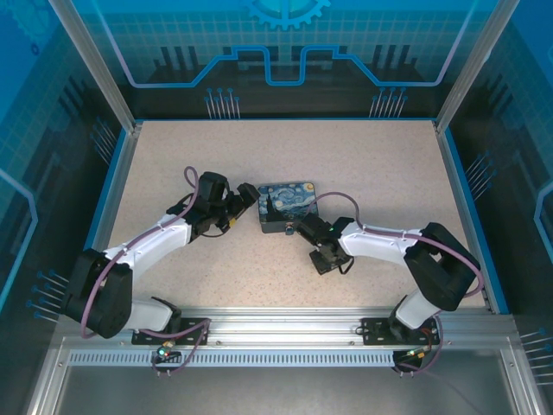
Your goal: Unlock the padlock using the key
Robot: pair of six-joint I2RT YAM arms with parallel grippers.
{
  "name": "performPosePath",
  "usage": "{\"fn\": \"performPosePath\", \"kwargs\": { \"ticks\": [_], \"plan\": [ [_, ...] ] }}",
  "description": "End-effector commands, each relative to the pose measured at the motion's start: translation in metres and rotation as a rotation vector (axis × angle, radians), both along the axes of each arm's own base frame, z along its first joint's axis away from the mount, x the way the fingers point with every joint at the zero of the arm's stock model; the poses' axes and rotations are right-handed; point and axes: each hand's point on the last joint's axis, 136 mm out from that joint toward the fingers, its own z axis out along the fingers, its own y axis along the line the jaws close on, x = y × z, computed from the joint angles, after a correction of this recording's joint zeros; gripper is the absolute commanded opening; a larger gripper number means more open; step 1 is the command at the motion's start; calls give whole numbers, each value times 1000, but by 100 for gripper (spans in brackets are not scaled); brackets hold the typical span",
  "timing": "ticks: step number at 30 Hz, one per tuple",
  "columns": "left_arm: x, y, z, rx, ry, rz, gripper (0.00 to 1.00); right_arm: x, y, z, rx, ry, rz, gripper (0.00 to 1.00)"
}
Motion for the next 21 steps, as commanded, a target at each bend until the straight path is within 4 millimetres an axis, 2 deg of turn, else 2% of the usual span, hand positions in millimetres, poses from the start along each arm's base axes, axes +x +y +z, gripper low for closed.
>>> {"fn": "performPosePath", "kwargs": {
  "ticks": [1, 13, 15, 17, 19, 21],
  "plan": [
    [5, -4, 9, -26, -18, -9, 99, -3, 3, -3, -9, 15, 17, 42],
    [4, -4, 12, -29, -21, -8, 99, -23, -5, -13, -4, 67, -65, 26],
    [4, -4, 13, -32, -22, -5, 99, -24, -5, -15, -1, 66, -76, 17],
    [4, -4, 13, -34, -23, -4, 99, -21, -7, -13, -11, 51, -79, 13],
    [4, -4, 15, -36, -25, -2, 99, -17, -8, -11, -19, 30, -84, 0],
    [3, -3, 14, -35, -22, -2, 99, -13, -5, -9, -15, 20, -78, 0]
  ]
}}
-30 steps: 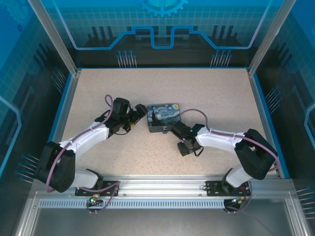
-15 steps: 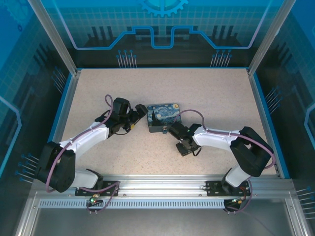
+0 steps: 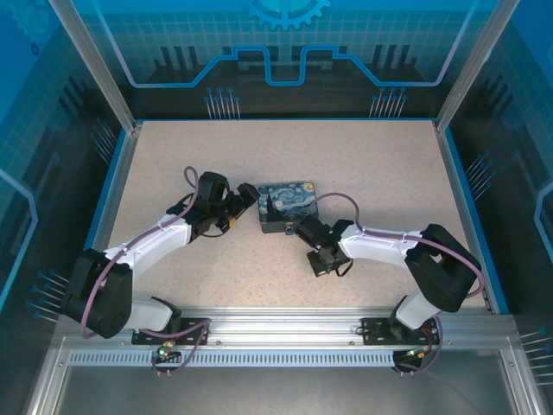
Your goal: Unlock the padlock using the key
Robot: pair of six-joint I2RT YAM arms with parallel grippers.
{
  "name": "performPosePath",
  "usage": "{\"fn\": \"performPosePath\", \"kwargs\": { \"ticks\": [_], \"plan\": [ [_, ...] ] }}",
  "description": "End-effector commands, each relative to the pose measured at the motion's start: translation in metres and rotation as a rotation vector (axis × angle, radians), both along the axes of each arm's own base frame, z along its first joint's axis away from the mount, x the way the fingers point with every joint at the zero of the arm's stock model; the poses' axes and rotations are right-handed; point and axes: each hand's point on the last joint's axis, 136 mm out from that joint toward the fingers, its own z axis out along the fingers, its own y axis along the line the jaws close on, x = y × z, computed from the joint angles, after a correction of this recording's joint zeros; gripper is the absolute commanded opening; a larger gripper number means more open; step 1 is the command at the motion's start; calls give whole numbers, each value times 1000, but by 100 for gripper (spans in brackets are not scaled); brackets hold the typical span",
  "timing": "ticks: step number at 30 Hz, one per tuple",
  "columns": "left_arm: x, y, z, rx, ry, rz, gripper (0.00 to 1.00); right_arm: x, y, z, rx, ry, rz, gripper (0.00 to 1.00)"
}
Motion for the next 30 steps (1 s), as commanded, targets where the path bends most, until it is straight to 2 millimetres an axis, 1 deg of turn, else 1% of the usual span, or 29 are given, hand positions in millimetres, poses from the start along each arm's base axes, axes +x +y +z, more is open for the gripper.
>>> {"fn": "performPosePath", "kwargs": {
  "ticks": [1, 4, 7, 10, 14, 19, 24, 27, 30],
  "plan": [
    [2, -3, 14, -32, -21, -4, 99, -6, -13, -6, -69, 14, -2, 0],
    [1, -2, 16, -26, -24, -5, 99, 1, -5, -1, -46, -4, 9, 0],
    [-1, -1, 16, -22, -25, -4, 99, 7, 6, 11, 1, -25, 15, 0],
    [-3, 1, 16, -21, -24, -2, 99, 19, 25, 34, 79, -64, 19, 0],
    [-5, 3, 14, -12, -18, 1, 99, 27, 40, 52, 152, -90, 9, 0],
    [-7, 4, 14, -12, -17, 2, 99, 32, 47, 65, 195, -118, -1, 0],
    [-6, 3, 16, -14, -19, -2, 99, 34, 46, 70, 218, -130, -9, 0],
    [-7, 0, 17, -25, -25, -12, 99, 34, 49, 78, 280, -140, -17, 0],
    [-7, -5, 19, -46, -43, -42, 99, 37, 53, 92, 371, -143, -41, 0]
  ]
}}
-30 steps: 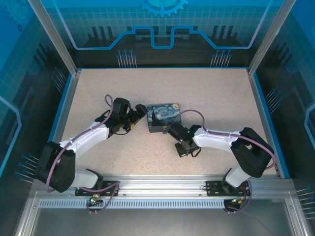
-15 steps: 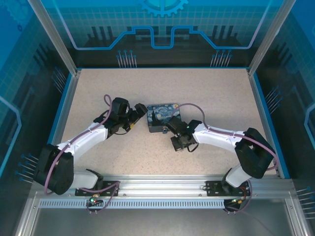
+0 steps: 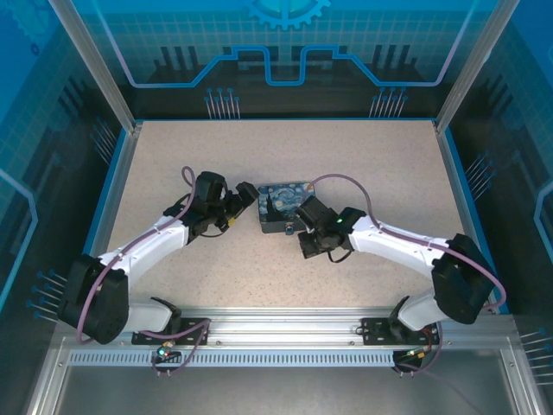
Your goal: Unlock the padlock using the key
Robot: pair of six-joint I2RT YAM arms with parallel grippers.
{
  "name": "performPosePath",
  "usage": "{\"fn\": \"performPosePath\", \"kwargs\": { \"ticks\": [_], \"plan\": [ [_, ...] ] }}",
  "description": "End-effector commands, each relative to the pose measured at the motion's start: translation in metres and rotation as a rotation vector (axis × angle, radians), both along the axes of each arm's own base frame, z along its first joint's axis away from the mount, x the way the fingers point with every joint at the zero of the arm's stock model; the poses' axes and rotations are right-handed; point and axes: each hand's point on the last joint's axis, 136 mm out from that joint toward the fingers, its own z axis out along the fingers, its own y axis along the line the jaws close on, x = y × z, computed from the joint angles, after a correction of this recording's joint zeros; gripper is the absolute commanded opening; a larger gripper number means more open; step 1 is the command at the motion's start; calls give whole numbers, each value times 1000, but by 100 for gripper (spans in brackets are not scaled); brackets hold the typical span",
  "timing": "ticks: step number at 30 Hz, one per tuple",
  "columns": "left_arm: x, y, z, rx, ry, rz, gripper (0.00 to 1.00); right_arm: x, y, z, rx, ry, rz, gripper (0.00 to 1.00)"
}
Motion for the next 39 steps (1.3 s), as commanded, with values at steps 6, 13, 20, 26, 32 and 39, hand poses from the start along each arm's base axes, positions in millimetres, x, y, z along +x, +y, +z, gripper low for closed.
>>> {"fn": "performPosePath", "kwargs": {
  "ticks": [6, 13, 20, 26, 32, 39],
  "plan": [
    [-9, -19, 27, -100, -158, -137, 99, 19, 13, 55, 329, 3, -60, 0],
    [-17, -52, 59, -237, -321, -326, 88, 46, 28, 97, 580, 19, -76, 0],
    [-27, -97, 75, -280, -401, -509, 70, 66, 40, 127, 747, 37, -61, 0],
    [-25, -118, 87, -354, -458, -564, 60, 72, 44, 136, 801, 43, -31, 0],
    [-26, -130, 97, -436, -490, -602, 46, 74, 43, 134, 834, 58, -36, 0],
    [-29, -141, 104, -540, -514, -622, 44, 76, 42, 131, 845, 65, -39, 0]
  ]
}}
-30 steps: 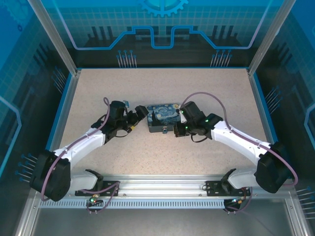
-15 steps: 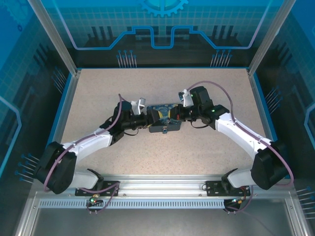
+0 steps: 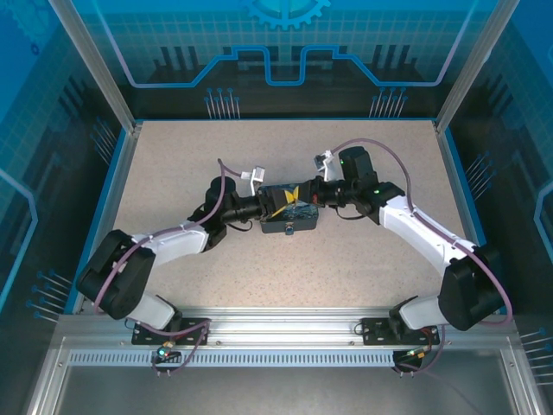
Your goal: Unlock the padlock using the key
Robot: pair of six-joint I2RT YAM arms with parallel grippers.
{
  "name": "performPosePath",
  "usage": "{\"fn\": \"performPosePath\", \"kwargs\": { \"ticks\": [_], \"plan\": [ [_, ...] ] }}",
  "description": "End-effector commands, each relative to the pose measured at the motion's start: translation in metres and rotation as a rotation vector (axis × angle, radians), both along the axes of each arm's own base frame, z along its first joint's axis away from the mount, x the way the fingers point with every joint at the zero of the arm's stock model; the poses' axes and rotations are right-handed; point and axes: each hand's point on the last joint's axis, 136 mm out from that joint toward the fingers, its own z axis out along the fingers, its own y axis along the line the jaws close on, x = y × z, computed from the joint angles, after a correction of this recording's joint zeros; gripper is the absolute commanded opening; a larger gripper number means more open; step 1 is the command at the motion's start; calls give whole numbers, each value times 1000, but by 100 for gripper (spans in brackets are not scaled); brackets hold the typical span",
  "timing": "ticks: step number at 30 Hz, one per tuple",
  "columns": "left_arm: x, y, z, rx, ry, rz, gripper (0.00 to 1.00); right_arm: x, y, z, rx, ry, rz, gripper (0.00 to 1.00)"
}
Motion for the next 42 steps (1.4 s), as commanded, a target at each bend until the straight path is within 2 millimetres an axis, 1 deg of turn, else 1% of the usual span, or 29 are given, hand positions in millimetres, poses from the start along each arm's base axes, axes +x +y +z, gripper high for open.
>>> {"fn": "performPosePath", "kwargs": {
  "ticks": [1, 4, 8, 15, 19, 27, 30, 34, 39, 42],
  "plan": [
    [-12, -15, 31, -111, -81, -83, 44, -2, 7, -1, 39, 14, 37, 0],
    [-14, -17, 34, -147, -90, -94, 43, -2, 6, -3, 43, 21, 35, 0],
    [-15, -19, 37, -175, -92, -99, 39, 0, 3, -6, 46, 30, 27, 0],
    [-19, -27, 42, -188, -106, -130, 27, 1, 1, -9, 44, 35, 19, 0],
    [-23, -29, 43, -199, -108, -142, 27, 3, -1, -14, 37, 44, 9, 0],
    [-30, -27, 40, -204, -107, -147, 36, 5, -2, -17, 39, 54, 3, 0],
    [-30, -27, 40, -206, -108, -146, 34, 6, -2, -18, 40, 55, 4, 0],
    [-30, -30, 41, -209, -109, -154, 28, 6, -1, -18, 41, 55, 4, 0],
    [-31, -32, 38, -205, -104, -164, 17, 6, -2, -19, 40, 57, 3, 0],
    [-31, -34, 36, -204, -98, -166, 14, 6, -2, -18, 42, 56, 3, 0]
  ]
}}
